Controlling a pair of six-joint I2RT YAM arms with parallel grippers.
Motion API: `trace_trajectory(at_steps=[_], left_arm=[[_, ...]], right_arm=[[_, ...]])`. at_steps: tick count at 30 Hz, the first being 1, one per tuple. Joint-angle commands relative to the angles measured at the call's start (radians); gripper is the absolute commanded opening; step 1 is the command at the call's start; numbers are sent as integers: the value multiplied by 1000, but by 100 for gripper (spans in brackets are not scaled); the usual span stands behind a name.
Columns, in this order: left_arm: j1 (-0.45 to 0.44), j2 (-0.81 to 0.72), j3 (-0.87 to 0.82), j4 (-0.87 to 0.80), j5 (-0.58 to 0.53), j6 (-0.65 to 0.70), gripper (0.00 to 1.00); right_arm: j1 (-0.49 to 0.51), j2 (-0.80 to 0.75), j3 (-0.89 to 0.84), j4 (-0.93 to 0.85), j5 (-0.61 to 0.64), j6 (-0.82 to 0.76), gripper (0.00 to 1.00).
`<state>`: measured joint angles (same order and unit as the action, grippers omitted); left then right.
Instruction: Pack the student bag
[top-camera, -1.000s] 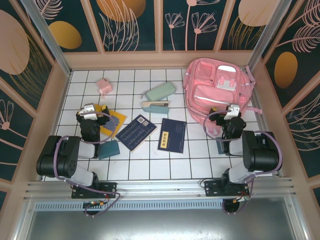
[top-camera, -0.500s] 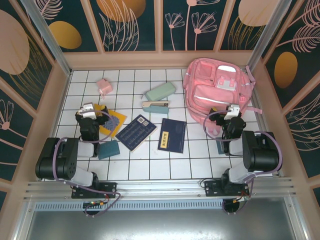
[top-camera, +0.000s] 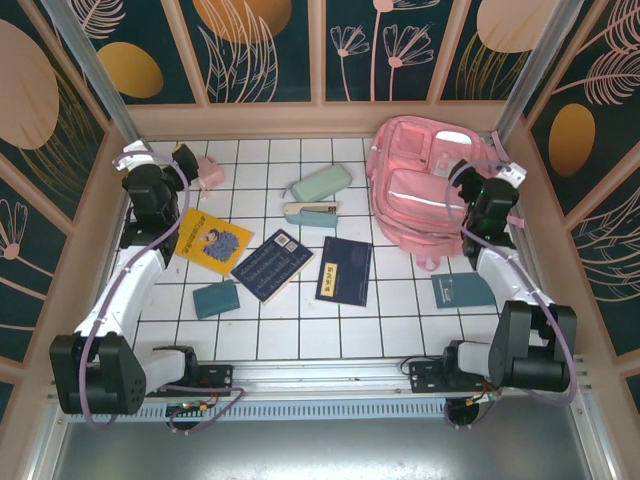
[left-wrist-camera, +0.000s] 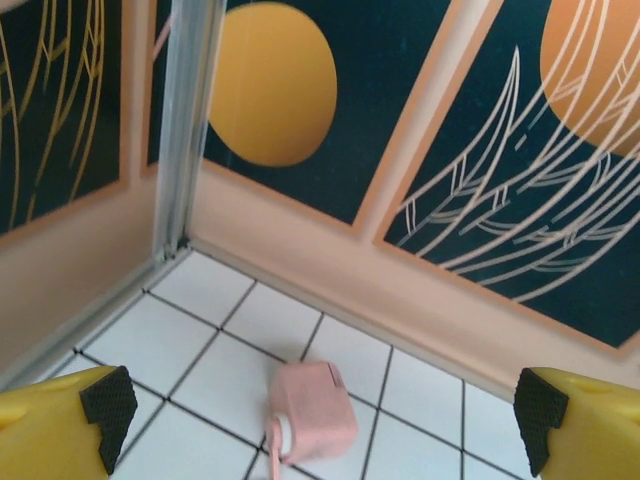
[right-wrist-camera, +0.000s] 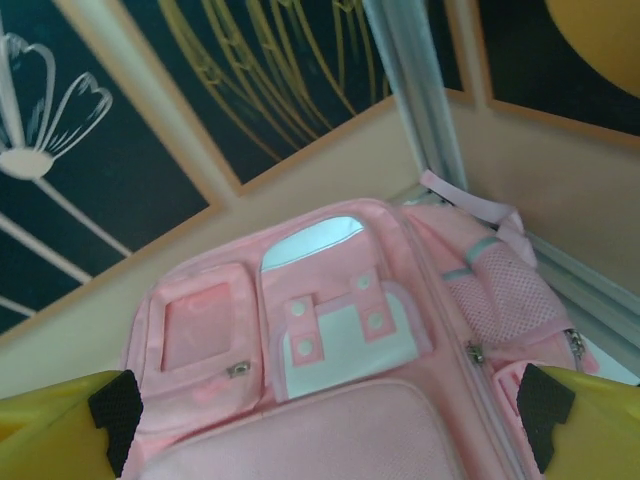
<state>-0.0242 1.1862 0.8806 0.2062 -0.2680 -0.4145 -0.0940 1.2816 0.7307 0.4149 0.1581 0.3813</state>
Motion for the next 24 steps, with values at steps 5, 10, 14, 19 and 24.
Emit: trace_trajectory(at_steps=[5,10,14,19,24], left_arm=[[7,-76,-27,-266,156,-95,99],[7,-134,-62,-307,222,-130,99],[7,-157,-75,-341,274,-170,99],[6,-158,-75,-373,333,-225,97],[-1,-158,-80,-388,365,-254,96]], right_arm=[[-4,150,37,-287,-165,142,99],[82,222,44,-327,-185,139,99],[173,270,26,-323,-232,191,99],[346,344,38,-284,-232,254,99],[488,446,144,-265,-257,316,99]])
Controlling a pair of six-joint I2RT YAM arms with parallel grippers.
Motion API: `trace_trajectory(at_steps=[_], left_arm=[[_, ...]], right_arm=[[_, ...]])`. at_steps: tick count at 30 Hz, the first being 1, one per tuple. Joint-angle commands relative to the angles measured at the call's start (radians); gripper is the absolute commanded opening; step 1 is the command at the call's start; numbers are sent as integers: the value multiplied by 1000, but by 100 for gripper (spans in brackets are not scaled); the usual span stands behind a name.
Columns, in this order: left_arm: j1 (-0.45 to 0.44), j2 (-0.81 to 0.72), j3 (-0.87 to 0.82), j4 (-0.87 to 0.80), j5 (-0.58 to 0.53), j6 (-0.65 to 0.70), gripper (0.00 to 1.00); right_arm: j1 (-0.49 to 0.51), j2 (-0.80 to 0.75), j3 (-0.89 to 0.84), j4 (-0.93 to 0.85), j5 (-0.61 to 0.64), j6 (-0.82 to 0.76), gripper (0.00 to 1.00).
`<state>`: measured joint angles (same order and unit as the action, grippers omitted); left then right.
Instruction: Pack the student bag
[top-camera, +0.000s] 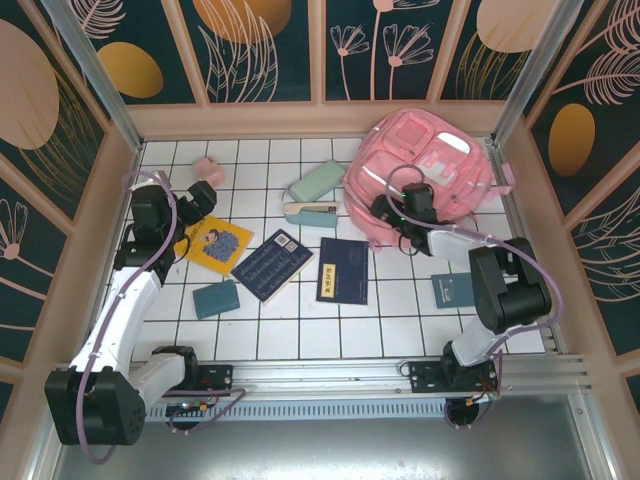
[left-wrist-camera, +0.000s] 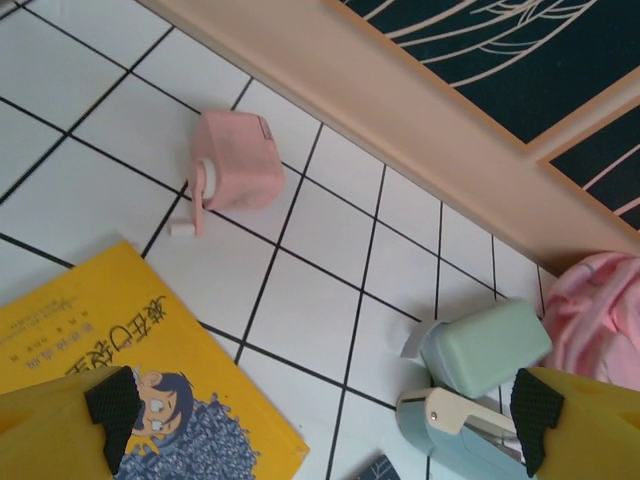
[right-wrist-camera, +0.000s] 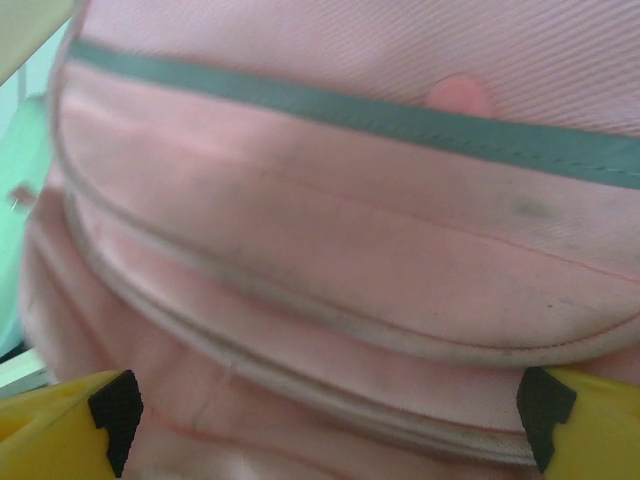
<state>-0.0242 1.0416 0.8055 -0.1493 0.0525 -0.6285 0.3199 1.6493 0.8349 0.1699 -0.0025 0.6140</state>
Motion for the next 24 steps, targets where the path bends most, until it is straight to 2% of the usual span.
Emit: trace_trajectory(at_steps=[1,6,10,17,24], left_arm=[[-4,-14,-6,-36,45,-48,96],[-65,-7,-28,-14,42,-103,92],[-181,36,-18,0,-8,-148,91],[-379,183,29,67,-52,-224,88],[-528,419,160,109,-56,-253,83]], right_arm=[[99,99,66,-20,-101,91,99],[204,209,231,-30,-123,100,99],[244,251,344,-87,-106,74,99],[232,95,299,-168,41,-42,99],[137,-139,123,-224,122,-160,99]])
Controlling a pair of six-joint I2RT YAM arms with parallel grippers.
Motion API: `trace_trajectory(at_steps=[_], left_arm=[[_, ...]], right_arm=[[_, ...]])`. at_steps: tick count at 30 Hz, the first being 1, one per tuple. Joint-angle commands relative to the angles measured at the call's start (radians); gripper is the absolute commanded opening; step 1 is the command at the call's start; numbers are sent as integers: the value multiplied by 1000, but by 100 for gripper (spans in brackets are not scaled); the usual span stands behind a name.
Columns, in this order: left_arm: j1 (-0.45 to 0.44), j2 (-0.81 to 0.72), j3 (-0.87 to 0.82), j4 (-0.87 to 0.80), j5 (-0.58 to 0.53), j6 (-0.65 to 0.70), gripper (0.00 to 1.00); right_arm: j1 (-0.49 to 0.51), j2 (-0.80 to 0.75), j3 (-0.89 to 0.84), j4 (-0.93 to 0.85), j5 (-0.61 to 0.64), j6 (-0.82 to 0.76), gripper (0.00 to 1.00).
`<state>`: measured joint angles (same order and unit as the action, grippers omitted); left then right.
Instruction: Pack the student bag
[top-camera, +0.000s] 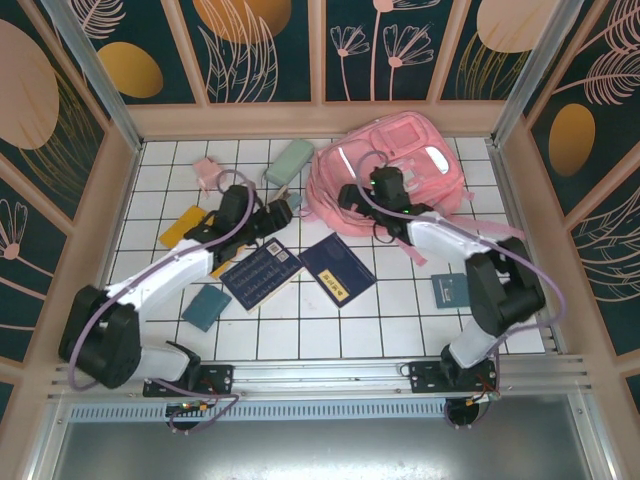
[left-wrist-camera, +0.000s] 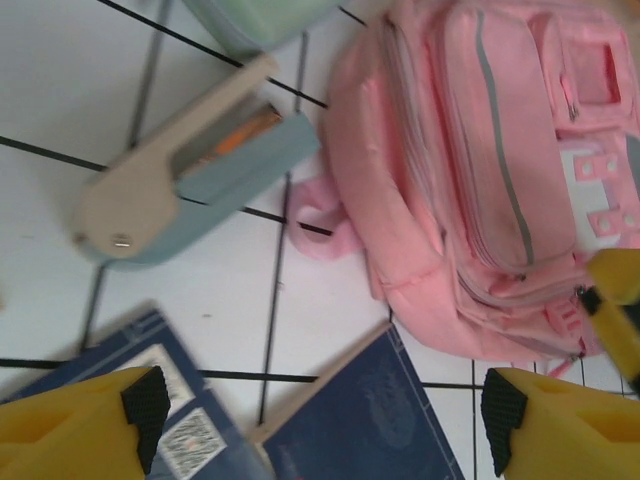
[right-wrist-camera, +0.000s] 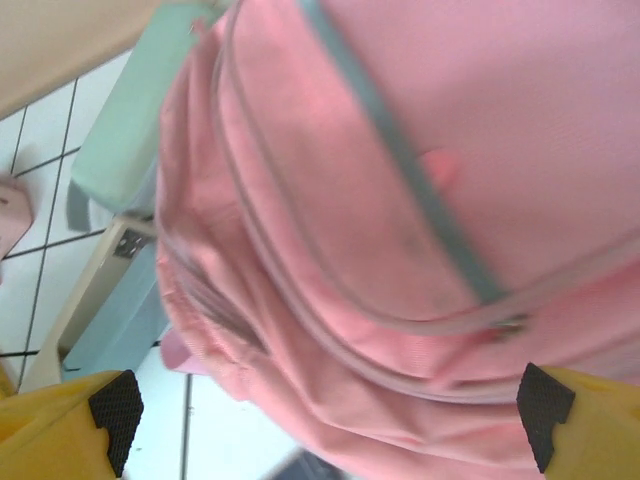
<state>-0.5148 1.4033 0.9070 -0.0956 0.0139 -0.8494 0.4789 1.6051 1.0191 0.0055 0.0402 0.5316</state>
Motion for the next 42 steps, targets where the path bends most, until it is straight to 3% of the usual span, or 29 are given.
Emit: trace_trajectory(at_steps=[1,4,10,20,26,31,35,42], left_arm=[[-54,93,90,65,-19,-39,82],[-93,213,170,93,-10,-52,80],[-134,463,362,95,5,-65,76],[-135,694,554,15,-63,-50,62],[-124,737,606,-71,-216,6,27],[-71,763,648,-117,-281,66,0],[-11,772,672,-125,-262,103,0],[-4,785,734,-133,-214,158,2]], right_arm=[[-32,-129,-93,-65,89,-92,99],[-50,-234,-185,-73,143,-117,95],[-148,-406,-355,-56,135,-136,83],[-267,-361,-412,-21,80,-132,64],[-293,-298,-404,8,35,-133,62],[-301,-261,-383,13,-11,-128,63],[-302,-234,-366,23,-54,-135,62],[-306,-141,-311,67,-145,-103,65]])
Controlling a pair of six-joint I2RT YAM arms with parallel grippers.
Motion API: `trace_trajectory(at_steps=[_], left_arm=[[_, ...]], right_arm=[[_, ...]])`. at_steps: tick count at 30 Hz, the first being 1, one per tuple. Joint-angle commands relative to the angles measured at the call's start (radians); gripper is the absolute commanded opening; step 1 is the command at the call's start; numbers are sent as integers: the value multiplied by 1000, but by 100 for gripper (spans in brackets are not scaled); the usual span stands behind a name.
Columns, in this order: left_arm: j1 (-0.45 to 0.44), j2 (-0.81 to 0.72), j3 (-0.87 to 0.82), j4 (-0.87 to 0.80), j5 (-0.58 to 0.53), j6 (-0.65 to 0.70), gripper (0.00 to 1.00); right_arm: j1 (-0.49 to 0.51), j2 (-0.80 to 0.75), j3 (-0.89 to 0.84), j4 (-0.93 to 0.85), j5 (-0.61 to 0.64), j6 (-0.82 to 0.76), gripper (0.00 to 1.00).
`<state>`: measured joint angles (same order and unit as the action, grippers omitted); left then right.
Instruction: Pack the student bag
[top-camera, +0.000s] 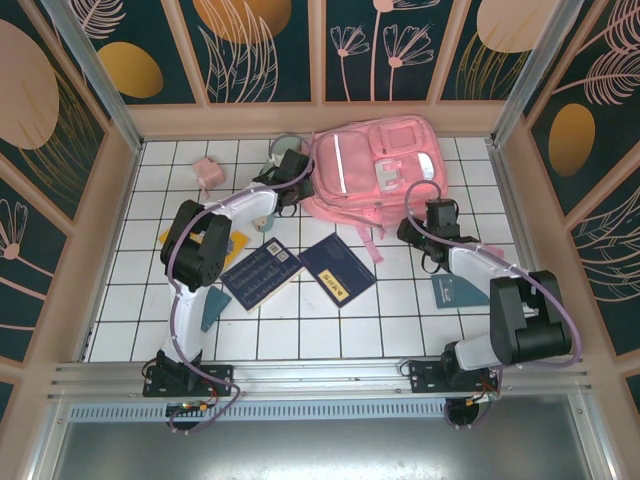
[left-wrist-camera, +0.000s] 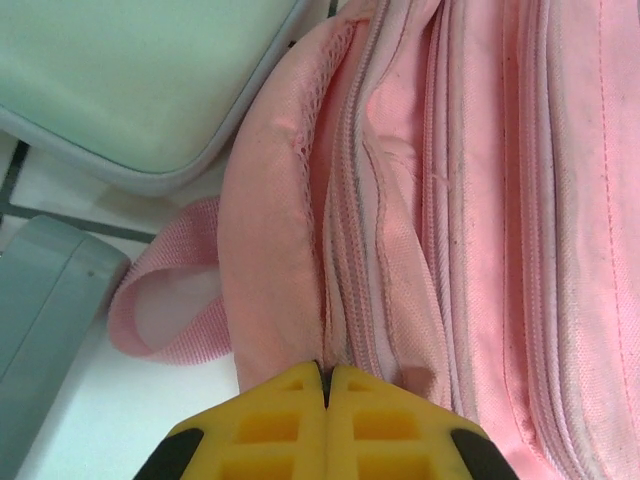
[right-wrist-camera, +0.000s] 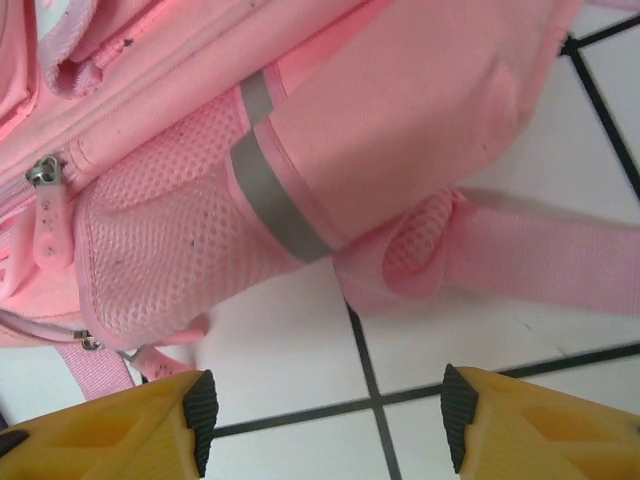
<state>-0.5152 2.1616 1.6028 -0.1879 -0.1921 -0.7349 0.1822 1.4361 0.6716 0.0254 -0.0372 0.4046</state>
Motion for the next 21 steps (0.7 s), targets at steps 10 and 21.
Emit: trace_trajectory(at_steps=[10,21], left_arm=[[-33,-113,-72,-12,45,56,38],[-233,-192,-259,97,117,22,39]], right_arm=[[-66,180,84,222,-332,261,67],[-73,289,155,199,-317,302,40]])
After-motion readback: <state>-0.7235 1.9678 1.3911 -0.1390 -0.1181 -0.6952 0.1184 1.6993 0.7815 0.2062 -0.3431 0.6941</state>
